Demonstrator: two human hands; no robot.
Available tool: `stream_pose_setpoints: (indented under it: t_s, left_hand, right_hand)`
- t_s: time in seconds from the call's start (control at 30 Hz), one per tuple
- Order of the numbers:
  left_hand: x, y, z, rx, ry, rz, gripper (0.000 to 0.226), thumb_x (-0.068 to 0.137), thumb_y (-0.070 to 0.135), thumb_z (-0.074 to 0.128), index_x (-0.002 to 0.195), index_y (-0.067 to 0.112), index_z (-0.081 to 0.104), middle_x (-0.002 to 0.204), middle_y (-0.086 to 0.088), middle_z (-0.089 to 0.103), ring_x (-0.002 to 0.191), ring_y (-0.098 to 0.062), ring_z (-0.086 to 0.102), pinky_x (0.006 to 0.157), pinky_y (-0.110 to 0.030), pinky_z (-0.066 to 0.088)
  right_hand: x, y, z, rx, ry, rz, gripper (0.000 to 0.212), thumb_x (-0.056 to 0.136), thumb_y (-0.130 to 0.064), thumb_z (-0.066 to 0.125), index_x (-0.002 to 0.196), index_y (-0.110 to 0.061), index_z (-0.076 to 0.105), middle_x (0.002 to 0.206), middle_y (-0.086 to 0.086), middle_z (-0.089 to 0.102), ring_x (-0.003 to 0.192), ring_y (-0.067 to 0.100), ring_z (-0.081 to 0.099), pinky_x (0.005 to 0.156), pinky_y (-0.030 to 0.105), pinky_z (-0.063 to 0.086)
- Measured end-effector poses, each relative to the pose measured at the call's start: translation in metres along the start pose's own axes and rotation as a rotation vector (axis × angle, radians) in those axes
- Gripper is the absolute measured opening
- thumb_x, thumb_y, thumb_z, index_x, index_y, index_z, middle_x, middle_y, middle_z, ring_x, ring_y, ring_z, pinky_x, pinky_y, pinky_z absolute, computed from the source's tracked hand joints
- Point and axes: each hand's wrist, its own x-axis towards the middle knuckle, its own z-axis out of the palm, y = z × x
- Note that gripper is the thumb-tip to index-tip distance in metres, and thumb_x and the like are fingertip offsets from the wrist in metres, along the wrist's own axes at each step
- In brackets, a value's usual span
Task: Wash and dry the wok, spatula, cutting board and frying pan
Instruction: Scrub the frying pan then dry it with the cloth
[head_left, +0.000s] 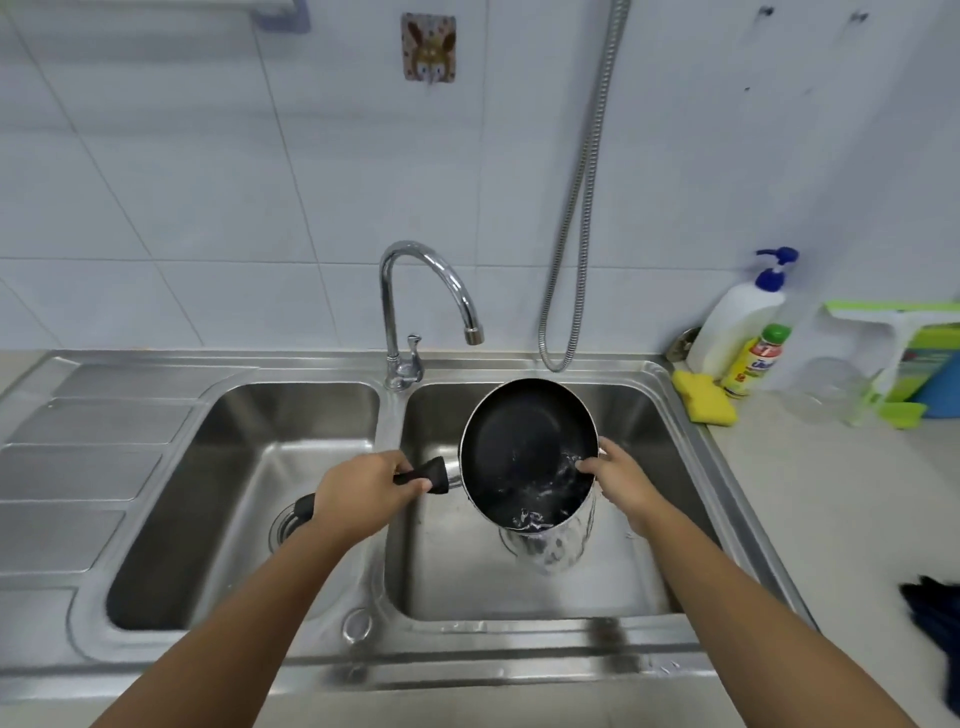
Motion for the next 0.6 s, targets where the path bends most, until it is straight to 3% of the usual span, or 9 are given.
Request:
stream_pose_setpoints:
  t_s: [0.13,0.3,0.43,0.6]
  left_hand:
    - [-0.004,0.028,0.001,0.038,0.045,0.031,0.025,0.086,0.058,0.057,0.087,0.033,0.056,0.075,0.011,0.061,0.073,-0.009,0.057,0.058,-0.025,0.036]
    - [-0.012,0.062,0.008,0.062,0.138,0.039,0.025,0.088,0.056,0.056,0.095,0.032,0.057,0.077,0.012,0.06,0.07,-0.009,0.054,0.058,-0.024,0.036]
    - [-0.023,0.086,0.017,0.026,0.231,0.022,0.026,0.089,0.055,0.056,0.096,0.03,0.056,0.08,0.013,0.062,0.068,-0.007,0.054,0.053,-0.019,0.031]
    - [-0.036,0.109,0.03,0.001,0.357,-0.01,0.027,0.089,0.05,0.061,0.1,0.025,0.059,0.078,0.012,0.063,0.063,-0.007,0.05,0.049,-0.016,0.027]
  right_hand:
    - [-0.008,0.002,-0.023,0.043,0.018,-0.08,0.037,0.086,0.001,0.056,0.105,-0.031,0.058,0.106,-0.012,0.064,0.097,0.005,0.059,0.078,0.025,0.046]
    - [-0.013,-0.003,-0.057,0.035,0.049,-0.151,0.048,0.084,-0.008,0.061,0.13,-0.02,0.052,0.125,-0.006,0.059,0.116,0.015,0.055,0.089,0.03,0.041]
    - [-0.015,-0.011,-0.075,0.061,0.078,-0.322,0.069,0.078,0.0,0.061,0.138,-0.029,0.043,0.128,-0.007,0.058,0.12,0.013,0.055,0.096,0.032,0.045]
    - [-0.017,-0.009,-0.09,0.11,0.075,-0.414,0.07,0.084,0.009,0.057,0.14,-0.03,0.04,0.13,-0.009,0.06,0.118,0.007,0.058,0.097,0.025,0.049]
